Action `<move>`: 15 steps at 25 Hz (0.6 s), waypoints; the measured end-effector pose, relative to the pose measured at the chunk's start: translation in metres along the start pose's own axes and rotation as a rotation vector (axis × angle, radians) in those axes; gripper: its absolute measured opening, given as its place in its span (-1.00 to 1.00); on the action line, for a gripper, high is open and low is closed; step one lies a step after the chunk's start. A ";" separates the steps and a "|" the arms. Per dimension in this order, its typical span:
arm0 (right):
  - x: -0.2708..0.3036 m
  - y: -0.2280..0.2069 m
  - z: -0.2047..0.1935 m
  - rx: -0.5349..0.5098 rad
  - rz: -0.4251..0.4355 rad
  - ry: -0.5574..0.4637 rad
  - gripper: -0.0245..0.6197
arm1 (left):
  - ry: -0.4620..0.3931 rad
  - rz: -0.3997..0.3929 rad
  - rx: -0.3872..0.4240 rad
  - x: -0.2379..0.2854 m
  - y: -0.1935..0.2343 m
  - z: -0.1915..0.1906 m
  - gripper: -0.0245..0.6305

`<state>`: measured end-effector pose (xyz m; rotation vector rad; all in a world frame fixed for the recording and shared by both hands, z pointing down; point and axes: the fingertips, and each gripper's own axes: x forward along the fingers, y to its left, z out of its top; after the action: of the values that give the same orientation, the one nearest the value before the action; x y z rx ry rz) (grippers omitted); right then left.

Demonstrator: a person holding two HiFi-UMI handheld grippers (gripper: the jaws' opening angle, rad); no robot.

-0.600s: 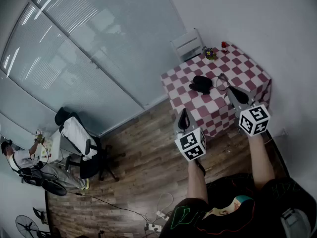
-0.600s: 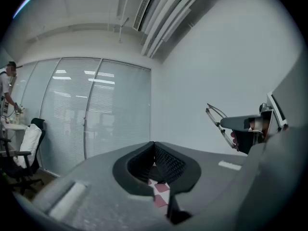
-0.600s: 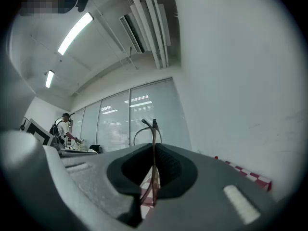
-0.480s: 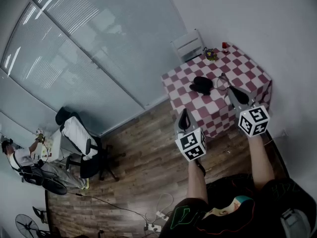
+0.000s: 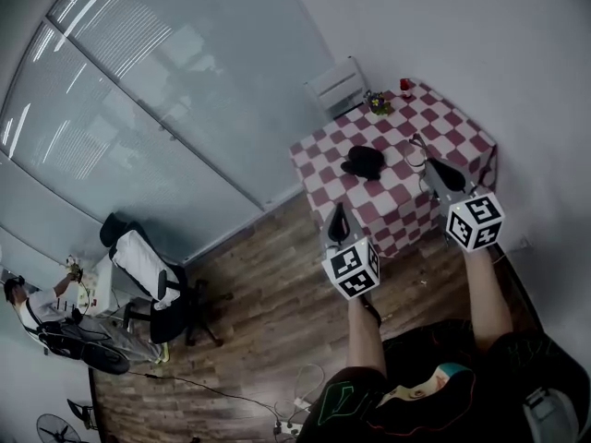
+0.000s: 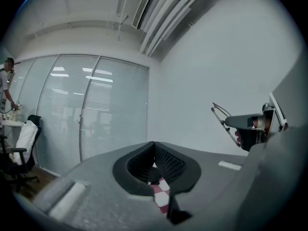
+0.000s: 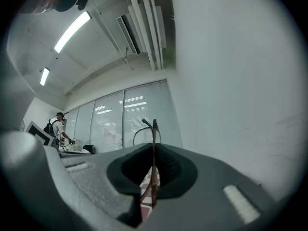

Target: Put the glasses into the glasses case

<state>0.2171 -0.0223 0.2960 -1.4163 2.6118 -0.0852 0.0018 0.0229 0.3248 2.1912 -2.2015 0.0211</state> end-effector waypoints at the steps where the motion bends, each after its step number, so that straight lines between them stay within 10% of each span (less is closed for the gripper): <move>1: -0.001 -0.003 -0.002 0.003 -0.003 0.001 -0.88 | 0.002 0.002 -0.002 0.000 -0.001 -0.002 -0.90; 15: -0.009 -0.009 -0.011 0.024 0.018 0.030 -0.87 | -0.008 -0.015 -0.015 -0.008 -0.008 -0.006 -0.90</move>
<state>0.2274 -0.0198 0.3096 -1.3944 2.6382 -0.1365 0.0095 0.0313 0.3302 2.2042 -2.1817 -0.0052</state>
